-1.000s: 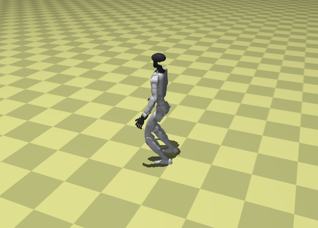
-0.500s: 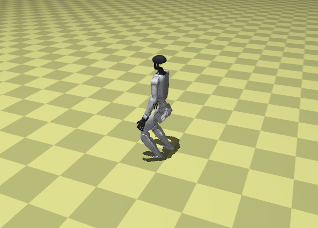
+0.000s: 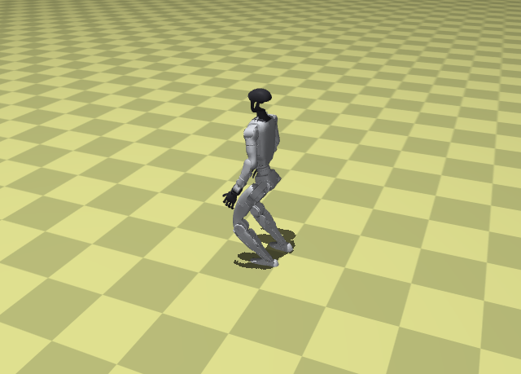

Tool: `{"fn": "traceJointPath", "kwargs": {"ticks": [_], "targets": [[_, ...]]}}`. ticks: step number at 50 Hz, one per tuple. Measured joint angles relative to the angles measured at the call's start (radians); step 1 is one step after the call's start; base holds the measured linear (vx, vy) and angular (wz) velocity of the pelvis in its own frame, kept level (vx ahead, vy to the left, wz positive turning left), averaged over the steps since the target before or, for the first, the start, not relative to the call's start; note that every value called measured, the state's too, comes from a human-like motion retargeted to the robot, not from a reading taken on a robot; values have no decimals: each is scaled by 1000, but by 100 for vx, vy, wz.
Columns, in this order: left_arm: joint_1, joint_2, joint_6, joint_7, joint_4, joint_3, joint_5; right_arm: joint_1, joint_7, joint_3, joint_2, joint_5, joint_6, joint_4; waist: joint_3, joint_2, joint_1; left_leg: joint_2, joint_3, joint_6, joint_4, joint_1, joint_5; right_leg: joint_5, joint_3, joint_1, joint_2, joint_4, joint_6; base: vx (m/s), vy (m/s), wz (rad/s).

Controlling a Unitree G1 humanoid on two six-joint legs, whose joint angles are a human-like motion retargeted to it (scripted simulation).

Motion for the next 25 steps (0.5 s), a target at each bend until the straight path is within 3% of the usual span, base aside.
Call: {"fn": "traceJointPath", "kwargs": {"ticks": [2, 5, 7, 10, 12, 15, 19, 25], "targets": [[23, -5, 6, -19, 12, 0, -26, 17, 25, -3, -8, 16, 8, 0, -19, 14, 6, 12, -2, -11, -70, 12, 95, 100, 6, 5, 6, -67, -8, 9, 4, -77], [40, -7, 19, -38, 53, -2, -45, 36, 57, -9, -18, 34, 9, 2, -45, 25, 10, 21, -10, -11, -104, 4, 163, 164, 15, -11, 5, -102, 0, 2, 3, -51], [41, -9, 21, -41, 80, 3, -42, 40, 60, -17, -22, 45, 7, -5, -52, 30, 7, 30, -10, -7, -89, -8, 144, 150, 15, -24, -2, -89, 7, -4, 1, -41], [46, -20, 22, -37, 121, 10, -30, 47, 56, -25, -12, 51, 1, -6, -49, 30, -3, 50, 2, 0, 15, -48, 14, 49, 15, -57, -20, -5, 30, -11, -1, -26], [24, -28, 20, -32, 147, 17, -10, 34, 51, -30, -6, 40, 1, -7, -54, 16, -28, 36, 14, 12, 64, -106, -68, -66, 6, -103, -69, 67, 65, -18, -4, 41], [-14, -44, 25, -7, 176, 19, 30, 7, 27, -22, 13, 2, 9, 4, -77, -21, -92, -25, 41, 22, 106, -227, -68, -200, -9, -214, -197, 184, 91, -21, -3, 95], [-74, -55, 32, 7, 203, 19, 69, -40, 2, 1, 44, -35, 15, 35, -85, -34, -122, -38, 59, 48, 111, -295, -68, -214, 5, -286, -227, 205, 85, -10, 3, 27], [-36, -38, 10, -36, 120, -44, 114, -4, 42, 35, 31, -32, 2, -25, -41, -46, -135, -87, 58, 79, -49, -113, -68, -101, 57, -166, -186, 127, 93, 11, 5, -1]]}}
